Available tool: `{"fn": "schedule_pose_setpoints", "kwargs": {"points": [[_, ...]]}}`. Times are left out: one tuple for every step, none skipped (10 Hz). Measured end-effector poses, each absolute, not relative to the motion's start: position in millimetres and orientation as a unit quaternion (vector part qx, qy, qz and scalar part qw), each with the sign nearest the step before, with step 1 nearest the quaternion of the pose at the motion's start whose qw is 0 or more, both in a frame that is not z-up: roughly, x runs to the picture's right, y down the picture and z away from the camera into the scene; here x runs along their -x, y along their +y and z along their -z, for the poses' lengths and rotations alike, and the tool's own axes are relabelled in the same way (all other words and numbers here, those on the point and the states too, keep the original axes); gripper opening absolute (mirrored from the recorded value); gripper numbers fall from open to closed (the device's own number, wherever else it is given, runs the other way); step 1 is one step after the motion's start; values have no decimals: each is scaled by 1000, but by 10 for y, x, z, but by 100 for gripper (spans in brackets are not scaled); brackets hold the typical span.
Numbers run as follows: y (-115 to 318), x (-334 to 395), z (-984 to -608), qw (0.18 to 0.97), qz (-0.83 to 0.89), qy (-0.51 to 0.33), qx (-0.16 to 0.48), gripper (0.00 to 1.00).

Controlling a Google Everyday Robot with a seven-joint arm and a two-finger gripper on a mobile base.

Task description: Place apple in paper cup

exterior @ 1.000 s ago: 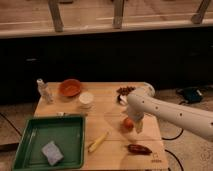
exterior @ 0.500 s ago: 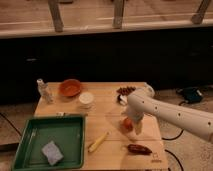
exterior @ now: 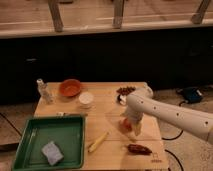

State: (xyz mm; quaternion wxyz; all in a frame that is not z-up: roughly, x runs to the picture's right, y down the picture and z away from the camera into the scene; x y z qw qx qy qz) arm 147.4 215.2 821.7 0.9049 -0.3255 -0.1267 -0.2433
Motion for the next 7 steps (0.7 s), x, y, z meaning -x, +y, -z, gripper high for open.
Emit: {"fn": "schedule_pose_setpoints", "kwargs": {"points": [[2167, -1469, -8220, 904, 244, -128, 328, 72], [2181, -1447, -8224, 902, 246, -131, 330, 72], [2188, -1441, -8227, 901, 247, -133, 331, 72], [2203, -1437, -8226, 900, 249, -135, 333, 72], [2215, -1432, -8227, 899, 249, -136, 334, 72], [2223, -1428, -8228, 898, 249, -138, 335, 70], [2232, -1423, -8228, 898, 249, -138, 336, 63]]}}
